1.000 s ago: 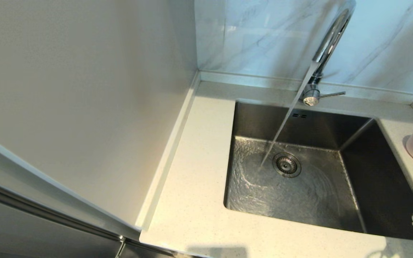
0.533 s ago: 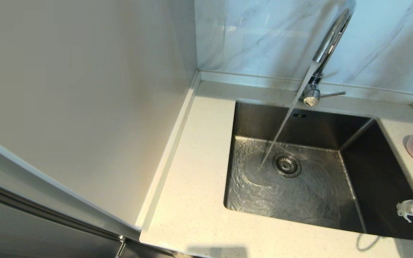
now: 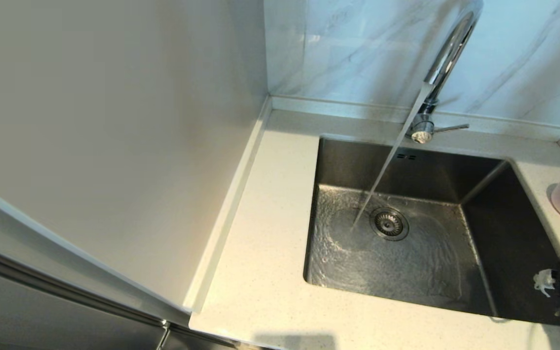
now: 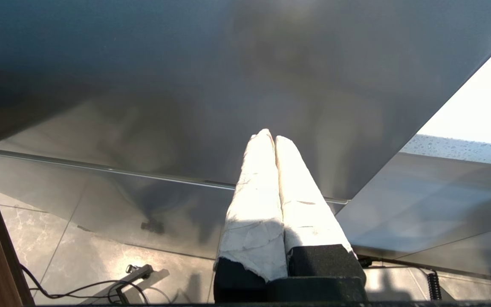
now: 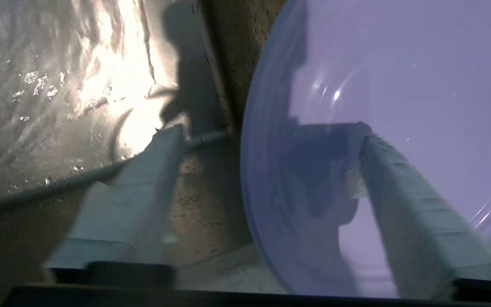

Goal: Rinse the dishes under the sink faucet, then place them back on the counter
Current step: Pick up the plate

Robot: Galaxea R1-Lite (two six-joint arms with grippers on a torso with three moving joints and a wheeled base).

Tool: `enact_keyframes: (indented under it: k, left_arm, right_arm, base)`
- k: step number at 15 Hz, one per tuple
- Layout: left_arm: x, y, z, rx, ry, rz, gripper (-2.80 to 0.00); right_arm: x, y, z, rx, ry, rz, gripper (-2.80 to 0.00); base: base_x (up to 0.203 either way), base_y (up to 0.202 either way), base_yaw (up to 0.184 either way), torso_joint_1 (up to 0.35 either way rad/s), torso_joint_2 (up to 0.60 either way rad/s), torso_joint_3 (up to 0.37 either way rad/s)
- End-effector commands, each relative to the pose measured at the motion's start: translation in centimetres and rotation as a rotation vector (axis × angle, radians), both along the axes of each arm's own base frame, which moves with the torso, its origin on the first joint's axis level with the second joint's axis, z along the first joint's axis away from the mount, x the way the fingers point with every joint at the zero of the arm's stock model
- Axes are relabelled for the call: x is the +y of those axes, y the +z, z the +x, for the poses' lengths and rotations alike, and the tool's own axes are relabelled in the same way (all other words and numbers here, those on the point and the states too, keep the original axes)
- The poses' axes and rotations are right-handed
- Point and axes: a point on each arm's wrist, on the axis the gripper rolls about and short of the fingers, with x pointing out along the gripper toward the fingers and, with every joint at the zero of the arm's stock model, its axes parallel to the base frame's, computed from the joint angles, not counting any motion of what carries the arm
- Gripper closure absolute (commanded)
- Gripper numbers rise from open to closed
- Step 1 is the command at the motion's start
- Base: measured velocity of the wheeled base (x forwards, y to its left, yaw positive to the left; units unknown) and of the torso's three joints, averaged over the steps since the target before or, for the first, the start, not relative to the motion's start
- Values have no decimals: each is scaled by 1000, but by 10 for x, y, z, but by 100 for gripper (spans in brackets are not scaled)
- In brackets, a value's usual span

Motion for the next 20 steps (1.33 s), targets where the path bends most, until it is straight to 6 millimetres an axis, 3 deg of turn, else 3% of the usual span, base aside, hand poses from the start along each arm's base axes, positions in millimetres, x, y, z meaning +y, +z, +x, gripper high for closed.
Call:
enact_keyframes:
  k: [1,6,14,20]
  left_arm:
    - [0,0,0,0,0,0,0]
    - [0,0,0,0,0,0,0]
    - [0,0,0,0,-1,0,0]
    - [0,0,0,0,0,0,0]
  right_arm:
    - [-2,-5,2,23,-5,5,0]
    - [2,-10,-7,44,6,5,0]
    - [41,-11,-69,11,169,-36,0]
    - [61,6,-84,-146,340,-14,0]
  base:
    - [0,0,0,0,0,0]
    - [0,0,0,0,0,0]
    - [0,0,0,0,0,0]
    - [0,0,0,0,0,0]
